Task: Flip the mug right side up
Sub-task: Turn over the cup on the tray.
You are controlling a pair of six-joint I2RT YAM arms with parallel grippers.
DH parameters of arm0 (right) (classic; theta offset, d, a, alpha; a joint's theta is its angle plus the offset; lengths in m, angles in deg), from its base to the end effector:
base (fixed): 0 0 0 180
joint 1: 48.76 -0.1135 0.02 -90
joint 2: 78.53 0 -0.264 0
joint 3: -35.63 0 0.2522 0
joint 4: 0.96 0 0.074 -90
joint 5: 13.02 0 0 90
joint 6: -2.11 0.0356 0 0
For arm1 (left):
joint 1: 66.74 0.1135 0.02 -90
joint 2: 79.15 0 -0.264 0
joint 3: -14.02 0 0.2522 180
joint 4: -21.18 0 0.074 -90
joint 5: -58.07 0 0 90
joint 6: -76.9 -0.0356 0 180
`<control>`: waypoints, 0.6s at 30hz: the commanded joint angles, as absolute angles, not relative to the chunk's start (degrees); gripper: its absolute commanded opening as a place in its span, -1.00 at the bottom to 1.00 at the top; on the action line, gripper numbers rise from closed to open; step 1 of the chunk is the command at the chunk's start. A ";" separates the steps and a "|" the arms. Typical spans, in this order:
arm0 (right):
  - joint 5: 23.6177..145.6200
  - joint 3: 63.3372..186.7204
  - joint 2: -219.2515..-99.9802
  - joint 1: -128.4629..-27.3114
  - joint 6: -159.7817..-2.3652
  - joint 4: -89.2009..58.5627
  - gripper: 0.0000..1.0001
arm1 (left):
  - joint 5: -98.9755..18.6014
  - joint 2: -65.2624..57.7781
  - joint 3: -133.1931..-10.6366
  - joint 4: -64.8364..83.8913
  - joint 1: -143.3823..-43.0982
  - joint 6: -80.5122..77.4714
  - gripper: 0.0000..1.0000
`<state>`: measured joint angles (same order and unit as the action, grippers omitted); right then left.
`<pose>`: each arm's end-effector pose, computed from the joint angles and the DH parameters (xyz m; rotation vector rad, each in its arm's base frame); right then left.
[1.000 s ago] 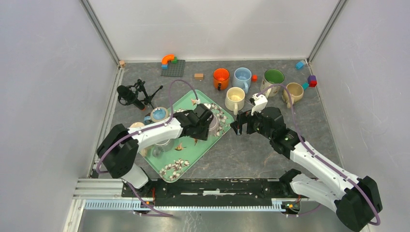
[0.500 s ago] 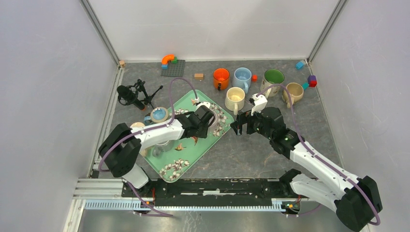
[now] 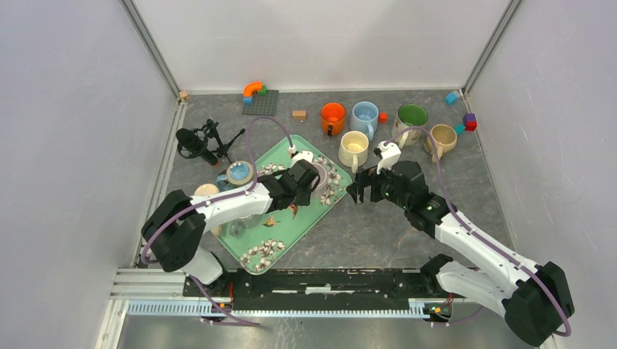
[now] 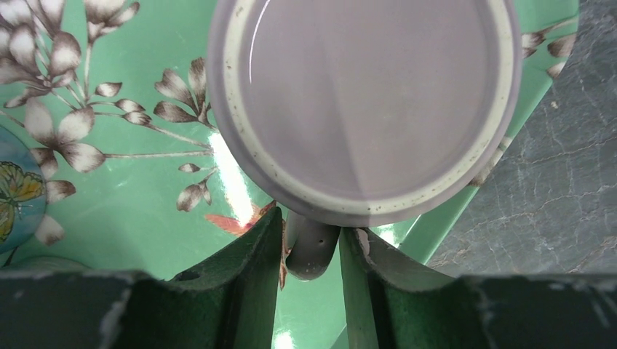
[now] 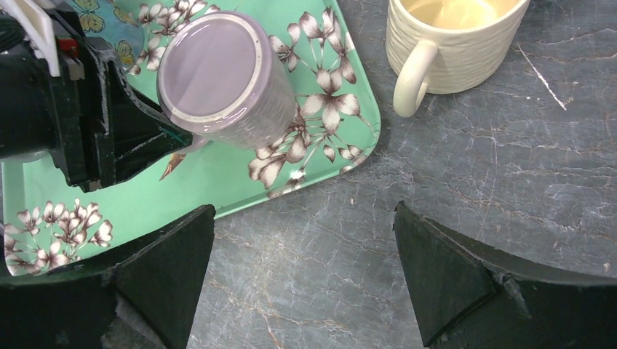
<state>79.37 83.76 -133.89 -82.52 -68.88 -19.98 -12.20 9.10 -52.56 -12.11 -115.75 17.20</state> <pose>0.1807 0.1226 0.2505 -0.2945 2.0644 0.6152 0.2111 -0.2246 0.1962 0.2660 2.4434 -0.1658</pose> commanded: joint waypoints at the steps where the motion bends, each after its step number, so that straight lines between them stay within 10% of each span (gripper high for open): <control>1: 79.28 84.95 -134.28 -82.75 -69.66 -18.34 0.96 | -8.39 6.67 -52.39 -8.73 -116.05 15.58 -0.16; 18: 79.42 83.90 -134.86 -82.70 -69.26 -17.82 0.96 | -7.43 8.57 -52.82 -5.77 -116.06 13.27 -0.37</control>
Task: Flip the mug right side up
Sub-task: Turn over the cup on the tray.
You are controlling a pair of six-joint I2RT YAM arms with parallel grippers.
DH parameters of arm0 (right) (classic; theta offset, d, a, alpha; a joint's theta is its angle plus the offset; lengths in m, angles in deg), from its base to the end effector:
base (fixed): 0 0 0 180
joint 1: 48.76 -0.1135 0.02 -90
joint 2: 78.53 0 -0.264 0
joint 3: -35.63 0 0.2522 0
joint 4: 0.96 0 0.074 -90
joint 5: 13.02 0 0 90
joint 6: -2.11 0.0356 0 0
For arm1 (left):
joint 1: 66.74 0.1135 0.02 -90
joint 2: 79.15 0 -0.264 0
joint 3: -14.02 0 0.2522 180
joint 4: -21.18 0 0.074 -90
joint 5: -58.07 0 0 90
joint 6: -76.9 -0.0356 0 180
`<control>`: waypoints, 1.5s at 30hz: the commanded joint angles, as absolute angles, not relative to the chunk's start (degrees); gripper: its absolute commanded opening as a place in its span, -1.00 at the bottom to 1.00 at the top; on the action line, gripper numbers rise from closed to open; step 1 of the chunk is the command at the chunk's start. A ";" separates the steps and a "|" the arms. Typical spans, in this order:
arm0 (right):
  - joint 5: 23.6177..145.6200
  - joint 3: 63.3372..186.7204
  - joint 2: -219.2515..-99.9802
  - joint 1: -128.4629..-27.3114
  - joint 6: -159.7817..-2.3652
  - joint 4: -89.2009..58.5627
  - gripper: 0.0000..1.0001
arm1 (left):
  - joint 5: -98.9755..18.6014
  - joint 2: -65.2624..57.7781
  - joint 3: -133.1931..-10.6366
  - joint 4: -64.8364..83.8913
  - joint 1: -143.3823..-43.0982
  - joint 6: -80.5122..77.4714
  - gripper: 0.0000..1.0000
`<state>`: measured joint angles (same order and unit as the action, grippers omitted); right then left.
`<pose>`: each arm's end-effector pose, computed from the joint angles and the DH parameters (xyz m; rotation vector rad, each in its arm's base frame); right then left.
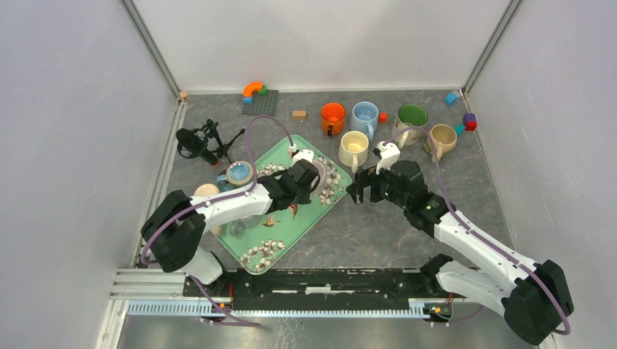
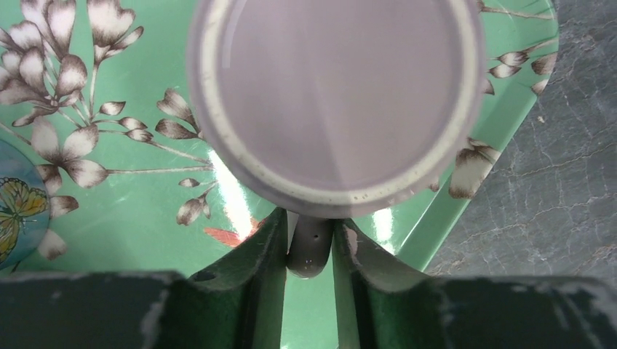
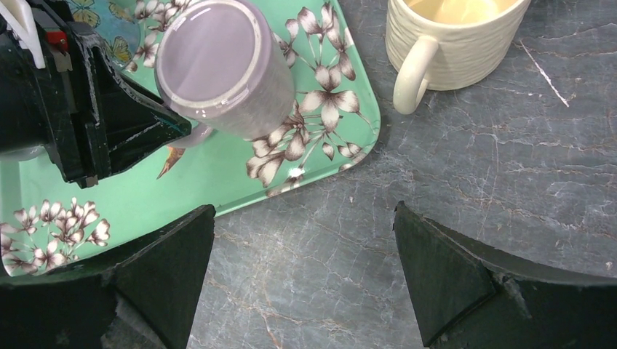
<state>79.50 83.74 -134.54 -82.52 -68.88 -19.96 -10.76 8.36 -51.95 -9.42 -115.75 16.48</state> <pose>0.1820 0.1235 0.2482 -0.2972 2.0759 0.6135 0.2123 -0.2247 0.2000 0.2534 2.3922 -0.1742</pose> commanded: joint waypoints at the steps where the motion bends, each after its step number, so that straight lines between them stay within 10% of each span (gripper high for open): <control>1: 79.52 83.85 -134.94 -82.76 -69.18 -17.72 0.96 | -7.19 8.78 -53.00 -5.69 -116.05 13.14 -0.46; 6: 80.06 83.07 -135.26 -82.73 -68.43 -16.83 0.96 | -5.84 9.52 -53.89 -5.78 -116.00 13.49 -0.95; 29: 92.15 74.68 -137.69 -82.80 -52.87 3.43 0.96 | -13.52 -1.54 -58.10 -2.22 -115.52 20.56 -0.96; 45: 67.48 85.77 -142.24 -98.01 -66.55 -5.85 0.83 | -18.50 1.92 -63.23 -9.48 -113.66 29.29 -0.96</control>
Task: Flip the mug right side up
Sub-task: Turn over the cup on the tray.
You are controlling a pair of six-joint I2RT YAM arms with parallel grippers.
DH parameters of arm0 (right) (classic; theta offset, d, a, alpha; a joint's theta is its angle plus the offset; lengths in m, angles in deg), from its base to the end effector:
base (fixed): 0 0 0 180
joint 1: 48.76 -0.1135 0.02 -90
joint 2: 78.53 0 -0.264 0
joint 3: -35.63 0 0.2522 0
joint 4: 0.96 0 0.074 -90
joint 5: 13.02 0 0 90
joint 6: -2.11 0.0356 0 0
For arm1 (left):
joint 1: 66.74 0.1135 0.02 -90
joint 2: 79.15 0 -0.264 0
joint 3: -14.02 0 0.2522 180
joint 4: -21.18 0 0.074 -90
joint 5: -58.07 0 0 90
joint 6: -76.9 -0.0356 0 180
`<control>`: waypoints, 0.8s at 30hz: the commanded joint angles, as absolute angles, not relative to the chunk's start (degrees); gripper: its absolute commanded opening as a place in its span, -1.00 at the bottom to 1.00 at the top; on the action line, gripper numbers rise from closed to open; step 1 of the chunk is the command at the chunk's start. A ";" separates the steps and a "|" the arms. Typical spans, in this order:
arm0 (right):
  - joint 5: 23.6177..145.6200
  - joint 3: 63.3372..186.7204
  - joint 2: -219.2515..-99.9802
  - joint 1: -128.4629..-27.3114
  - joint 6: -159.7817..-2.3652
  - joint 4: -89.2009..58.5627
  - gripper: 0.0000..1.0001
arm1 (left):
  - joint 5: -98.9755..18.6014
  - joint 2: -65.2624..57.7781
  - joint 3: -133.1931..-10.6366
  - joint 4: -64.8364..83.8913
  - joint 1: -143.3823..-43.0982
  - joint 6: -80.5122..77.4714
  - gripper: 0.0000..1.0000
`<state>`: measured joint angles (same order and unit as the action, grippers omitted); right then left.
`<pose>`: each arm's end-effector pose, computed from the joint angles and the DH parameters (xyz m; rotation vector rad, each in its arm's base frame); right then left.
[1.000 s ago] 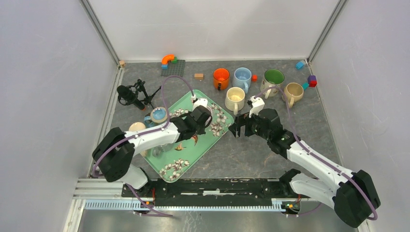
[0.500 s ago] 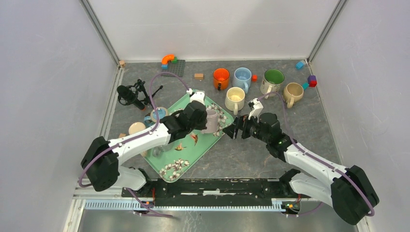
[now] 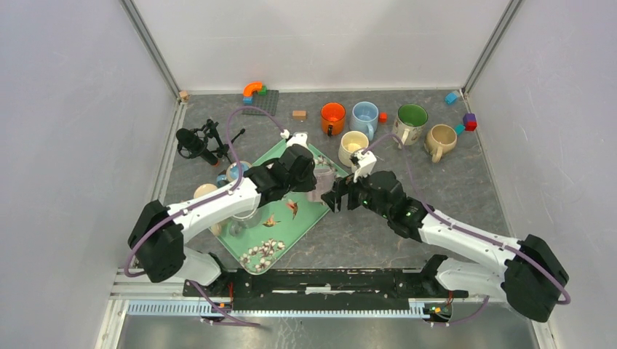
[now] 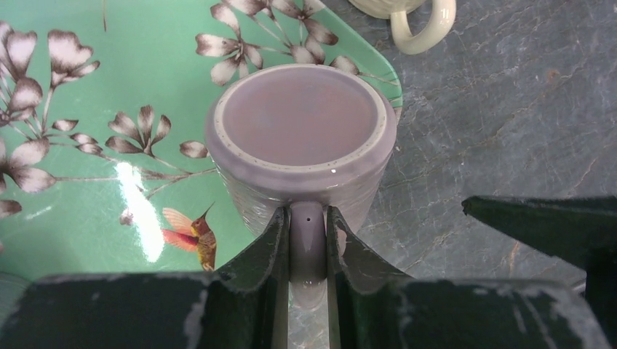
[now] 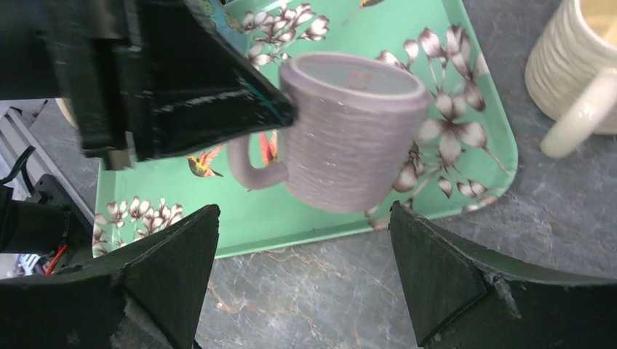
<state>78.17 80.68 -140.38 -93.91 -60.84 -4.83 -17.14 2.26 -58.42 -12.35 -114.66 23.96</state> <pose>0.1683 0.1703 0.2347 -0.3336 2.0019 0.8439 0.2142 -0.2237 0.2620 0.0878 2.3265 -0.4684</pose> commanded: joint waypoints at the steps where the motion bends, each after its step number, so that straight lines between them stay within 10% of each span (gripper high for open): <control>1: 65.51 86.26 -142.78 -99.13 -67.57 -5.64 0.81 | -19.25 2.09 -63.44 -9.91 -113.20 29.88 -0.96; 24: 35.80 96.04 -161.60 -116.56 -86.54 -1.23 0.58 | -36.25 4.22 -61.97 -8.03 -105.07 39.01 -0.96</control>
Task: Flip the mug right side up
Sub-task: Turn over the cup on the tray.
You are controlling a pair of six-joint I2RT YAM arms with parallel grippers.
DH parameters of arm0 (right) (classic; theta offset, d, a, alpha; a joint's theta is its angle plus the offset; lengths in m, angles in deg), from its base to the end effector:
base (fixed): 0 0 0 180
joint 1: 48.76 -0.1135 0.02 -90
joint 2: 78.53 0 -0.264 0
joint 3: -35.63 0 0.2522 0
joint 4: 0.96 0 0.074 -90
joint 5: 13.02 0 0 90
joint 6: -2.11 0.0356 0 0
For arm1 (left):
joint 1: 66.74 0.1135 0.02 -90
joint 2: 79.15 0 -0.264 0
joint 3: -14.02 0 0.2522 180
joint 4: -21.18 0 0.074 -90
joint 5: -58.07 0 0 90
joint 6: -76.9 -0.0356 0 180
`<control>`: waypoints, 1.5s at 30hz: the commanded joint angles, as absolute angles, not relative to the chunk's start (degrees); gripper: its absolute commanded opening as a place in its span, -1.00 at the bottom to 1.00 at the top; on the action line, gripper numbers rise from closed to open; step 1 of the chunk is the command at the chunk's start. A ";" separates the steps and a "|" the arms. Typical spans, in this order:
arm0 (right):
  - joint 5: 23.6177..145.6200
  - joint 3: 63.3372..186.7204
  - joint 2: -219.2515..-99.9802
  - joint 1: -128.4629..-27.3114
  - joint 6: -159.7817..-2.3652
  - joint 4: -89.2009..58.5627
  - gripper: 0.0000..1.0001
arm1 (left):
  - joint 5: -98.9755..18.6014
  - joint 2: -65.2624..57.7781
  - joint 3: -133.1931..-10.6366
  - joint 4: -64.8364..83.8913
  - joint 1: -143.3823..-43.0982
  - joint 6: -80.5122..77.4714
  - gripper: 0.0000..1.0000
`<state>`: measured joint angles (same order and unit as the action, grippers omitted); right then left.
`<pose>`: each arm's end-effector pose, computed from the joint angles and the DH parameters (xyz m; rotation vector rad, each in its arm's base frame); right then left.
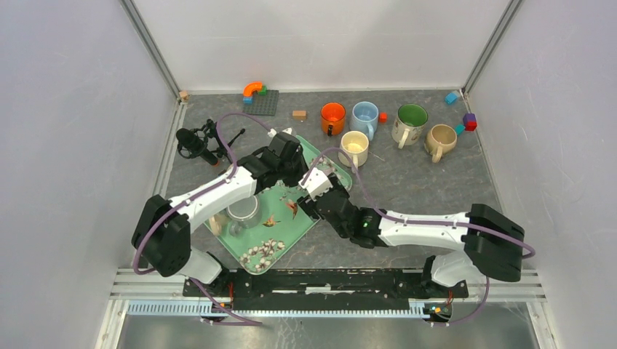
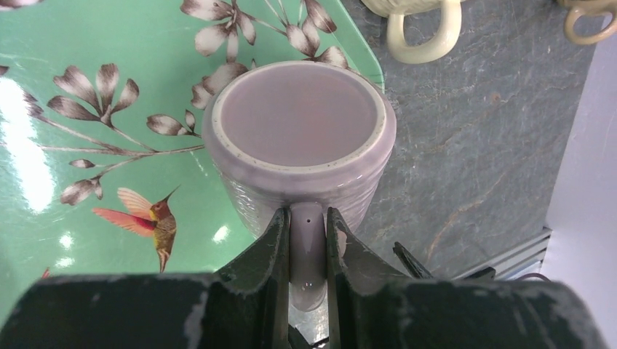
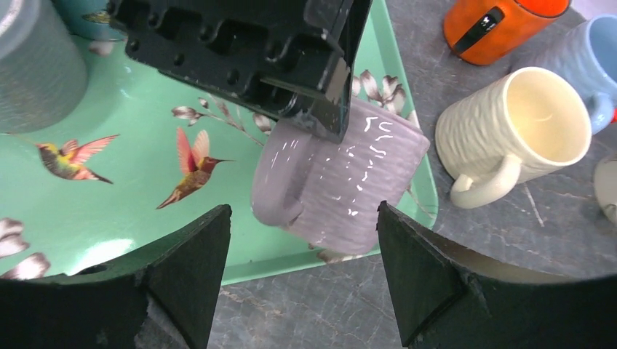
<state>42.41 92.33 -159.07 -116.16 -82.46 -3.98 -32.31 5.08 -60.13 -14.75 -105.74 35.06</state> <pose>0.1337 0.2687 0.2253 -0.6749 1.8384 0.2200 0.2469 -0.2002 0.2532 -0.1963 2.4921 -0.7021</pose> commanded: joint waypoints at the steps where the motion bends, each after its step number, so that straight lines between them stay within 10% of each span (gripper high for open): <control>1: 34.83 96.45 -162.43 -116.61 -87.24 -1.27 0.57 | -36.47 4.18 -61.84 -8.04 -104.89 39.17 -0.96; 12: 29.70 100.25 -169.71 -116.51 -93.12 -1.67 0.20 | -39.20 3.63 -60.52 -6.81 -103.85 40.60 -0.96; 21: 27.27 101.38 -167.82 -116.12 -95.15 -3.84 -0.88 | -41.08 3.15 -59.95 -5.63 -103.17 40.95 -0.94; 40: 46.94 106.99 -158.43 -109.03 -93.64 -22.87 -1.00 | -42.79 2.05 -65.04 -5.77 -97.96 37.73 0.99; 45: 52.22 109.01 -156.23 -106.26 -92.57 -30.90 -1.00 | -43.91 1.60 -64.94 -6.21 -96.65 36.02 0.99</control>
<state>49.14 103.81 -160.92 -108.33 -93.08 -27.24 -41.77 3.42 -62.88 -6.95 -97.29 39.15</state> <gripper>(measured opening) 0.230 0.993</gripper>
